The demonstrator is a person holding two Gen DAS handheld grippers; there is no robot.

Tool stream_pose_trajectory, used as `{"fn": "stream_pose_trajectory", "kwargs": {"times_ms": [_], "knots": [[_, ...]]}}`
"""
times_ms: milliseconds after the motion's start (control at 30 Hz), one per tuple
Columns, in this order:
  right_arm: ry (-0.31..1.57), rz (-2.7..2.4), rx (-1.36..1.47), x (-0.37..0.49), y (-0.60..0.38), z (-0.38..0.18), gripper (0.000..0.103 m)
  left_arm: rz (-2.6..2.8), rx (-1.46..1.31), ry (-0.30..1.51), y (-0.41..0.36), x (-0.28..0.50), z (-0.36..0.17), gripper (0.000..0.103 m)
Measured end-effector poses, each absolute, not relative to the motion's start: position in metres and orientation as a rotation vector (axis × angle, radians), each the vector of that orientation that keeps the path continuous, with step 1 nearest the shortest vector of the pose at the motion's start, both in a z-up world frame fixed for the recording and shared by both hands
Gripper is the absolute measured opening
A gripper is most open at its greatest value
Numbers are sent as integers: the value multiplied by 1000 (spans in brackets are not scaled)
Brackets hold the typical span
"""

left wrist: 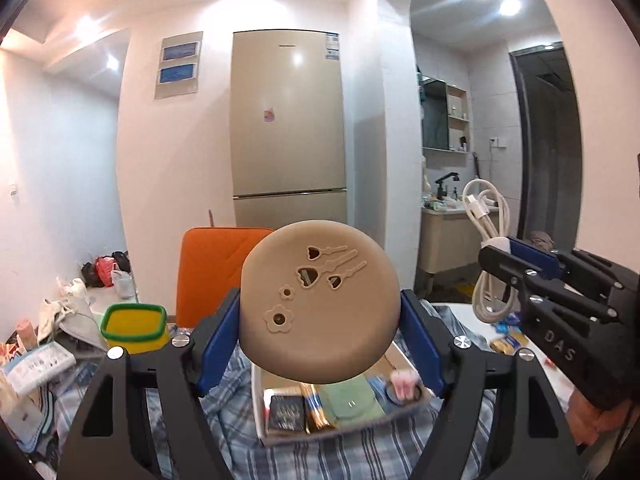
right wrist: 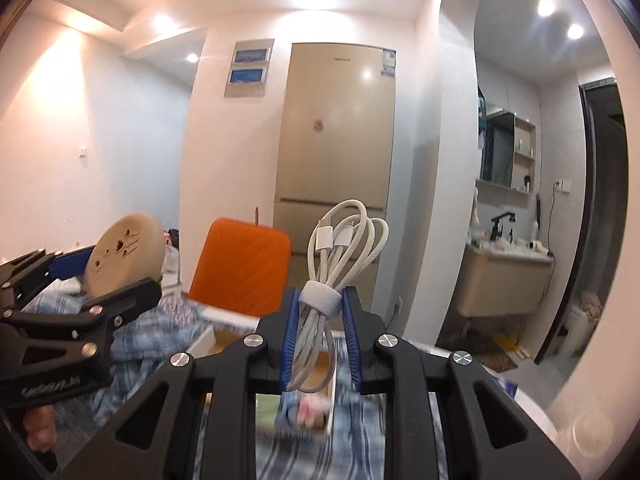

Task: Organize soft objects
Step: 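Carry the coaster and cable over the cardboard box and release both inside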

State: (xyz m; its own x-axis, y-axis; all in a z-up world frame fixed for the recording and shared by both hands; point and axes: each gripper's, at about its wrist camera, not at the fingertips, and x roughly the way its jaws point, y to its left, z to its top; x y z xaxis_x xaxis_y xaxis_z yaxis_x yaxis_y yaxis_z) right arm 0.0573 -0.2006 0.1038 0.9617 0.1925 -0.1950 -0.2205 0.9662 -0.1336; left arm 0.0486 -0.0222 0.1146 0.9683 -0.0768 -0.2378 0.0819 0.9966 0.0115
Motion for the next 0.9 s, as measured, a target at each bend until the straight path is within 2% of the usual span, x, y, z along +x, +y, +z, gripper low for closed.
{"fn": "stream_pose_trajectory", "kwargs": {"times_ms": [200, 367, 633, 900], "knots": [[212, 254, -101, 107, -185, 123, 23, -41, -1, 263, -10, 87, 126, 75], [253, 268, -95, 138, -178, 113, 23, -41, -17, 348, -9, 121, 110, 75], [459, 297, -109, 196, -170, 49, 23, -63, -55, 616, -4, 175, 44, 76], [704, 354, -95, 244, -165, -19, 23, -67, -48, 761, -6, 196, -6, 76]]}}
